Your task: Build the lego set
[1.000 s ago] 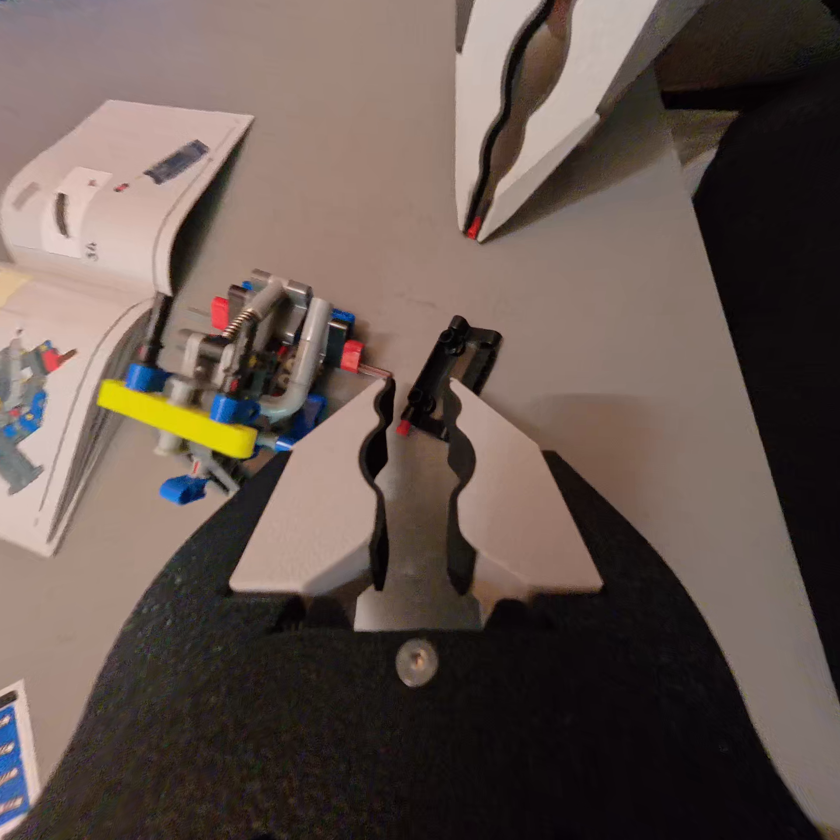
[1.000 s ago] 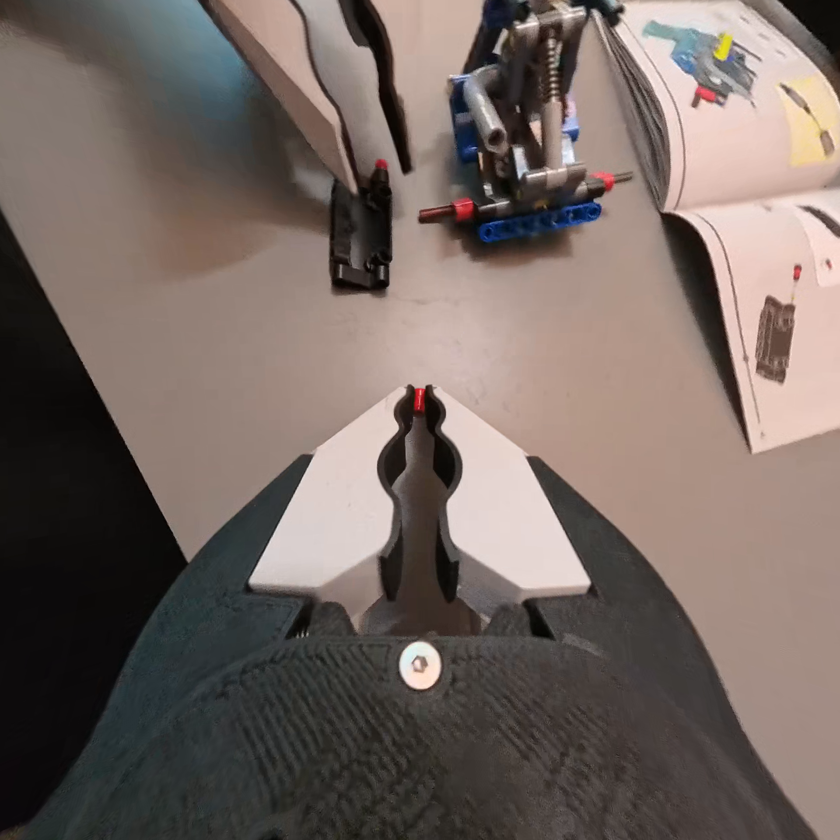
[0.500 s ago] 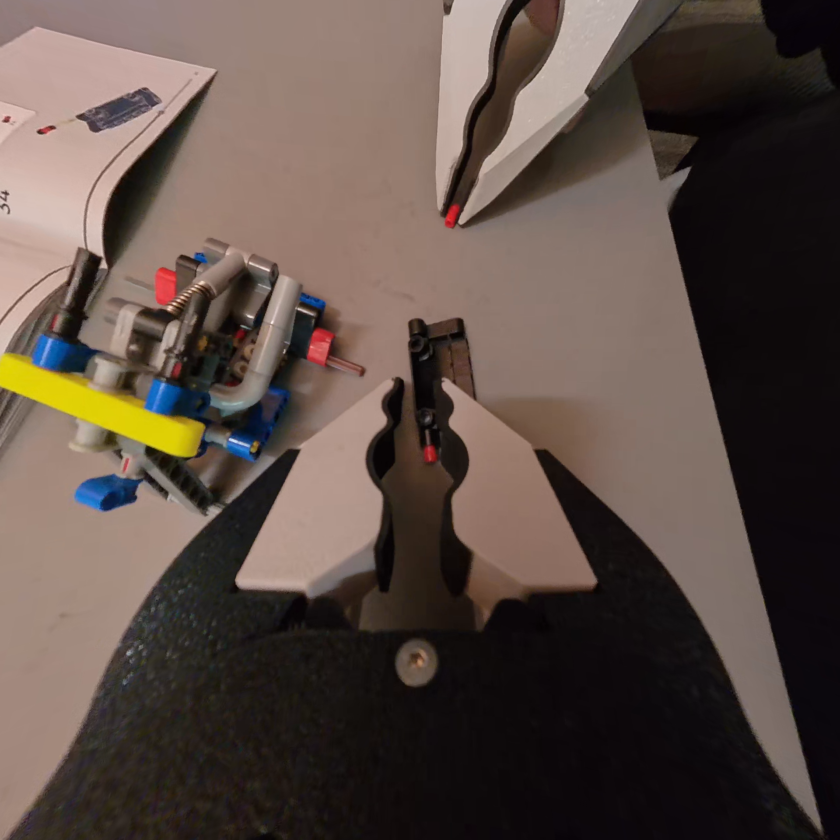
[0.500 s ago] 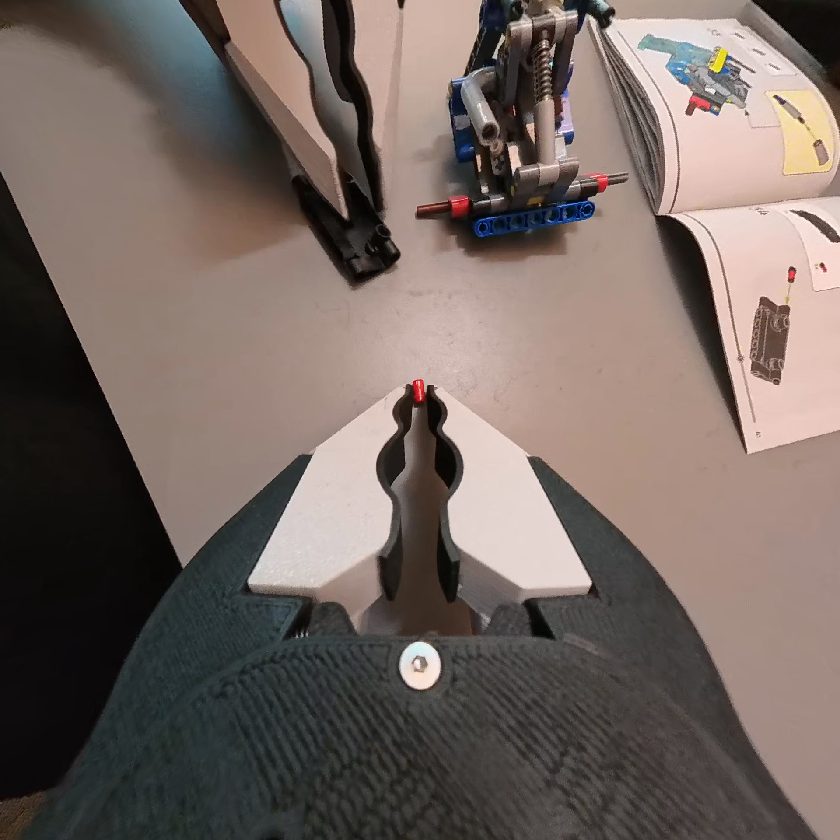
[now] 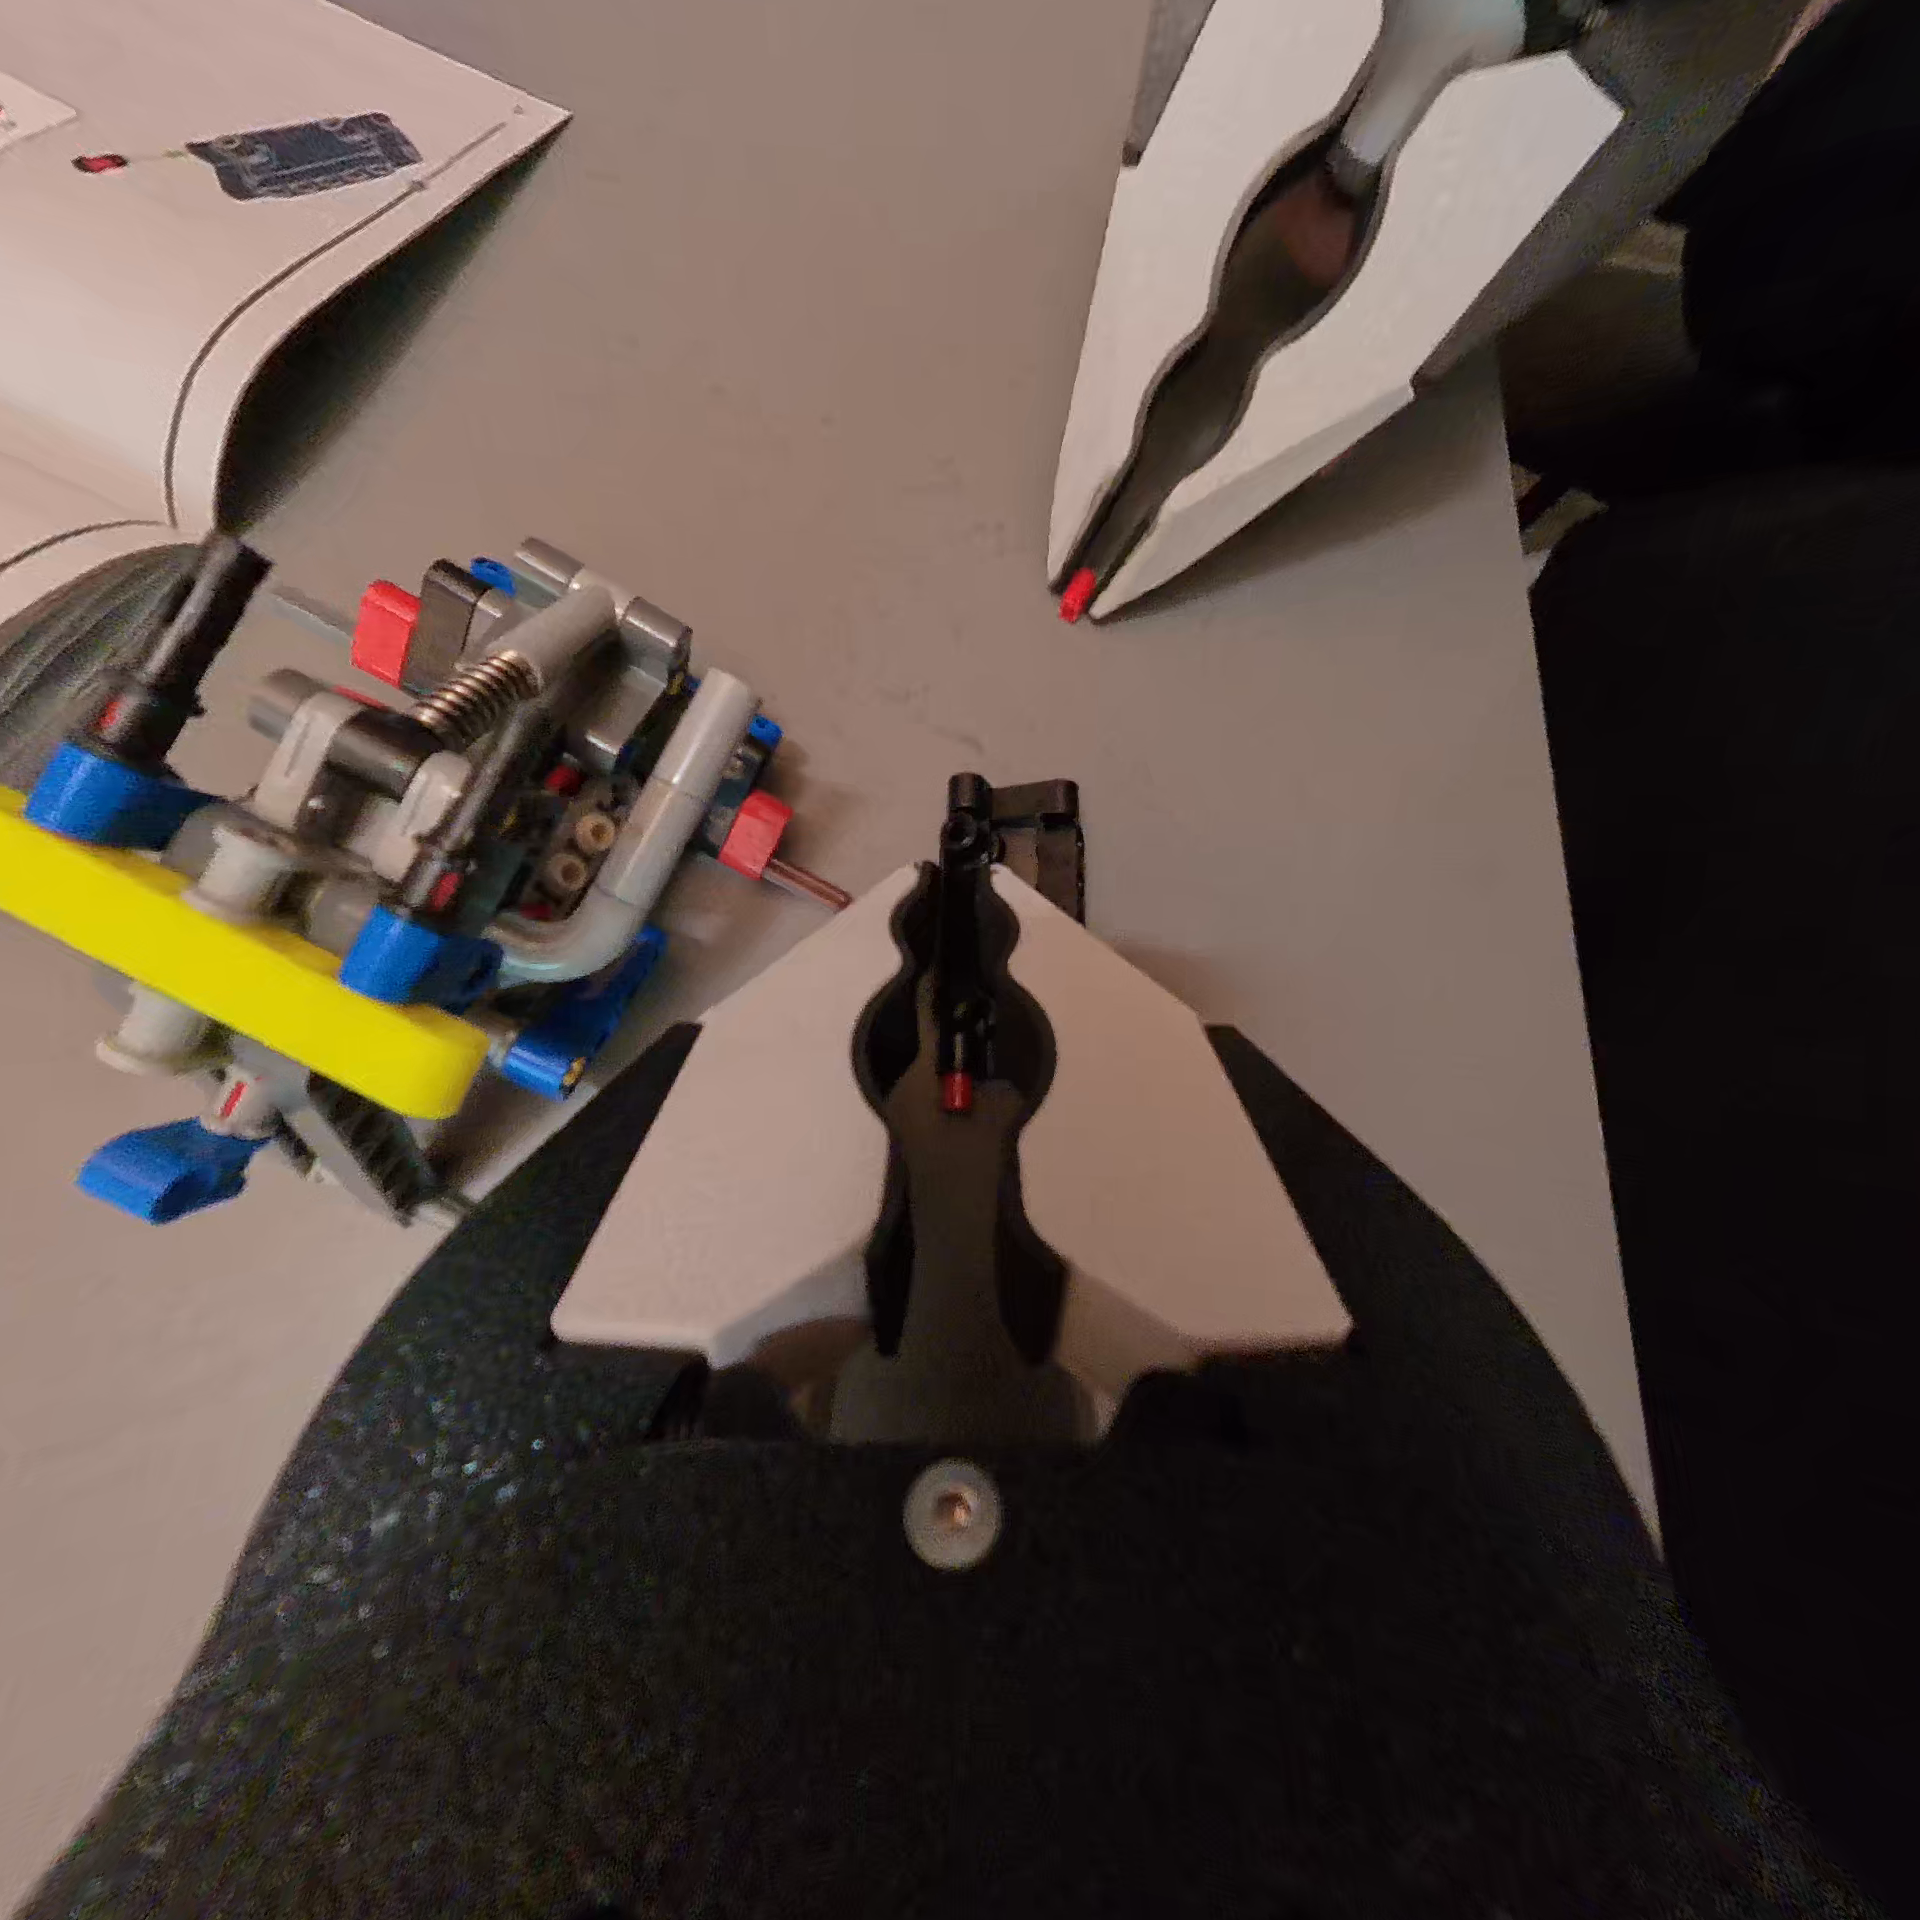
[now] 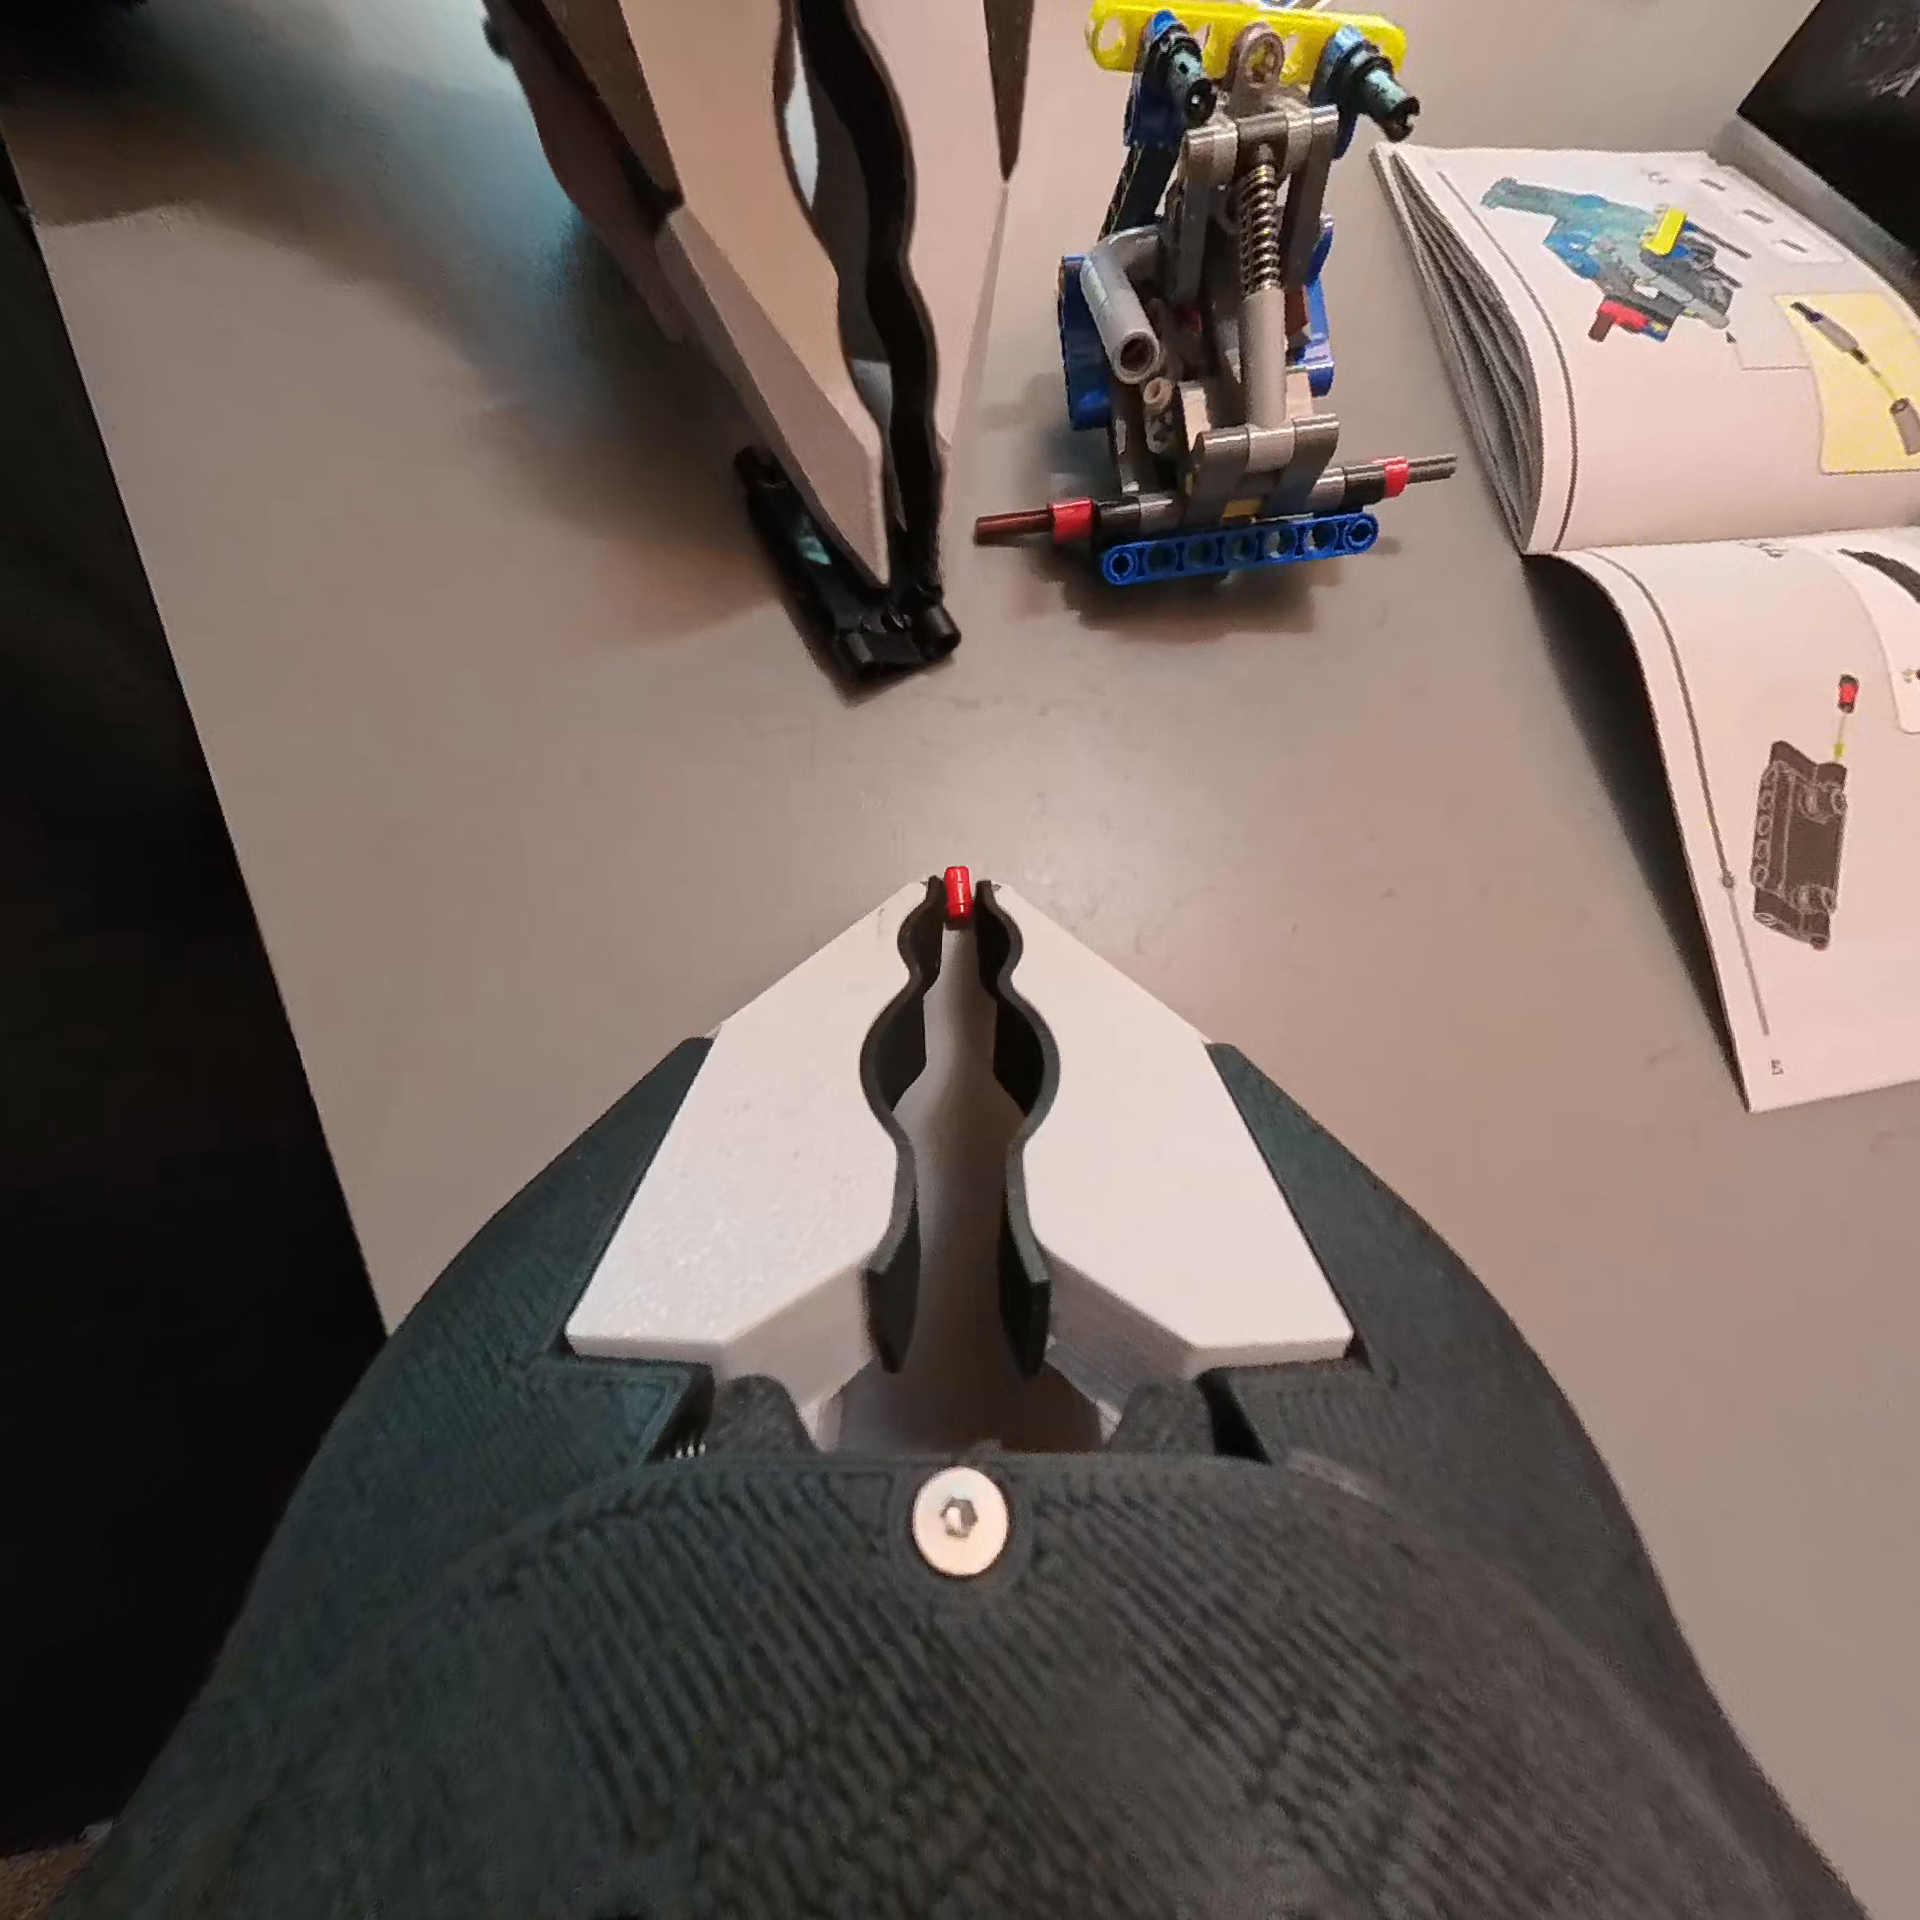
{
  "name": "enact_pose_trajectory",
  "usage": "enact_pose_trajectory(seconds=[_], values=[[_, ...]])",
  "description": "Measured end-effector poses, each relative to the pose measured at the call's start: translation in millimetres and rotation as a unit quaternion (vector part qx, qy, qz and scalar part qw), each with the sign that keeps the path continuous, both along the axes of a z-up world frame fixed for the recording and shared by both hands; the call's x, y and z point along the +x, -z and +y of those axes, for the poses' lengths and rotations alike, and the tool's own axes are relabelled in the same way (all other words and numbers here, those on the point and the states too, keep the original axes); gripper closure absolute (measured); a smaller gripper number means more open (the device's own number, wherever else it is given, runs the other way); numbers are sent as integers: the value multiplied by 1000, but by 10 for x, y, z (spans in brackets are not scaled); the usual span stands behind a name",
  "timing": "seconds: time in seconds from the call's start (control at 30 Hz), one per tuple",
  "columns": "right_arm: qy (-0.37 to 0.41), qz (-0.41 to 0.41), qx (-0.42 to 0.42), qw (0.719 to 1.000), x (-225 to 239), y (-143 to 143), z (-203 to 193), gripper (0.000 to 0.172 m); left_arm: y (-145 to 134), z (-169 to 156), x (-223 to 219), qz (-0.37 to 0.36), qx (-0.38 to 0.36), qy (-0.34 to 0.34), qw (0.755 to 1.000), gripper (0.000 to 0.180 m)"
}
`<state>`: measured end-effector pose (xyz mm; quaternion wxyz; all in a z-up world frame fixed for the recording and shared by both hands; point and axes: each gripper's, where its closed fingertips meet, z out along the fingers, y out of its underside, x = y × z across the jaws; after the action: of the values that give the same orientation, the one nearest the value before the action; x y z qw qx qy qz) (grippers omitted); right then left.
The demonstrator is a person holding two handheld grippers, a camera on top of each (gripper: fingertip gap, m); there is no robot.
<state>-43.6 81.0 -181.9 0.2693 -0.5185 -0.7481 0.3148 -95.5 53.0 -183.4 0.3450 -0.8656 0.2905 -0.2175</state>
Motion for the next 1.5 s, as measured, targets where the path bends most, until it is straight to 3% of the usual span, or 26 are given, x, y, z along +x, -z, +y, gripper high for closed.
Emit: enact_pose_trajectory(seconds=[0.13, 0.3, 0.5, 1.2, 1.37, 1.5], values=[[-19, 1, 6, 1000, -45, -1, -13, 169, -10, 9, 3, 30, 39, 20, 999, 178], [-80, 39, 85, 992, -245, -16, -71, 169, -104, -11, 49, 49, 104, 60, 992, 180], [-159, 100, 102, 977, -479, -132, -235, 168, -69, -43, -29, 22, 60, 63, 996, 180], [-212, 87, 118, 966, -525, -55, -262, 169, -3, -41, -77, 32, 45, 76, 996, 180], [-245, 76, 76, 964, -535, -76, -308, 171, -2, -36, -77, 39, 52, 84, 994, 180], [-297, 72, 60, 950, -566, -94, -637, 172, -37, 34, 13, 37, 67, 93, 993, 180]])
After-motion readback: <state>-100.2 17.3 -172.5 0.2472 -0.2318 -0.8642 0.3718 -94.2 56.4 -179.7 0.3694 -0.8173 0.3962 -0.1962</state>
